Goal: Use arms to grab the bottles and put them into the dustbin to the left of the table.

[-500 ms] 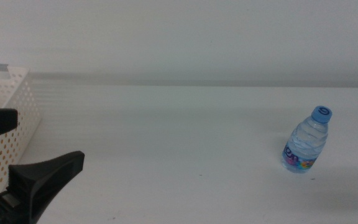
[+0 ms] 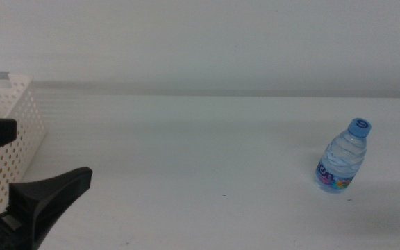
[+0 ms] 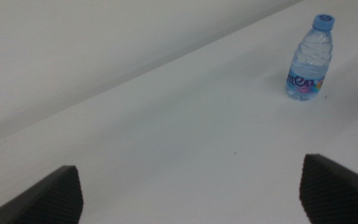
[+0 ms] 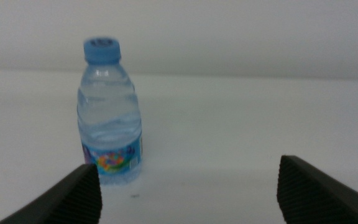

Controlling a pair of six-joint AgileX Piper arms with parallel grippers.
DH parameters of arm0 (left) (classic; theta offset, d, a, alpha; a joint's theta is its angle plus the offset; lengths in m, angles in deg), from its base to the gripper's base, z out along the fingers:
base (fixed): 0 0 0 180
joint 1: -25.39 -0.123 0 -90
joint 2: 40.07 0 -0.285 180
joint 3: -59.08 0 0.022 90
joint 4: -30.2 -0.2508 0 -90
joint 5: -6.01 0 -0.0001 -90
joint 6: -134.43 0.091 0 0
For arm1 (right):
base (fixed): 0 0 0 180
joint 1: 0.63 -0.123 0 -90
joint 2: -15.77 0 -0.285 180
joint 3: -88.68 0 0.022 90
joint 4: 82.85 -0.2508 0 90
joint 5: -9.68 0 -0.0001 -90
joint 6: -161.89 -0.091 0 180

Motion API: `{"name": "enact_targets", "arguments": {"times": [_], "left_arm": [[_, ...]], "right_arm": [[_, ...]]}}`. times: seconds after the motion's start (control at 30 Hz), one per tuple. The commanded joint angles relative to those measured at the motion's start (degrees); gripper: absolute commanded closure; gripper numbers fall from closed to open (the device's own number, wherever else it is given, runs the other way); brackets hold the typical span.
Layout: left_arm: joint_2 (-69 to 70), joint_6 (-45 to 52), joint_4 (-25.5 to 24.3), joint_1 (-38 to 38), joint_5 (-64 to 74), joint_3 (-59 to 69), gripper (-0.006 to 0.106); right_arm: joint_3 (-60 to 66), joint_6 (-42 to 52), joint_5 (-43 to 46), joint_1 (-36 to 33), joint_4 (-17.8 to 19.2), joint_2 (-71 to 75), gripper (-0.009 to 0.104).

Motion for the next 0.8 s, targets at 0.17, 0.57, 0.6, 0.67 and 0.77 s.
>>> {"name": "enact_targets", "arguments": {"times": [0.17, 0.57, 0.6, 0.67, 0.77], "left_arm": [[0.1, -0.3, -0.2, 0.5, -1.1, 0.3, 0.007], [0.1, -0.3, -0.2, 0.5, -1.1, 0.3, 0.007], [0.1, -0.3, -0.2, 0.5, -1.1, 0.3, 0.007], [0.1, -0.3, -0.2, 0.5, -1.1, 0.3, 0.007], [0.1, -0.3, -0.2, 0.5, -1.1, 0.3, 0.007]], "right_arm": [[2.5, 0.6, 9.7, 0.5, 0.9, -11.9, 0.019], [2.5, 0.6, 33.0, 0.5, 3.6, -34.3, 0.019], [2.5, 0.6, 34.8, 0.5, 3.6, -36.0, 0.019], [2.5, 0.6, 38.2, 0.5, 3.6, -38.9, 0.019], [2.5, 0.6, 44.0, 0.5, 3.6, -43.3, 0.019]]}}
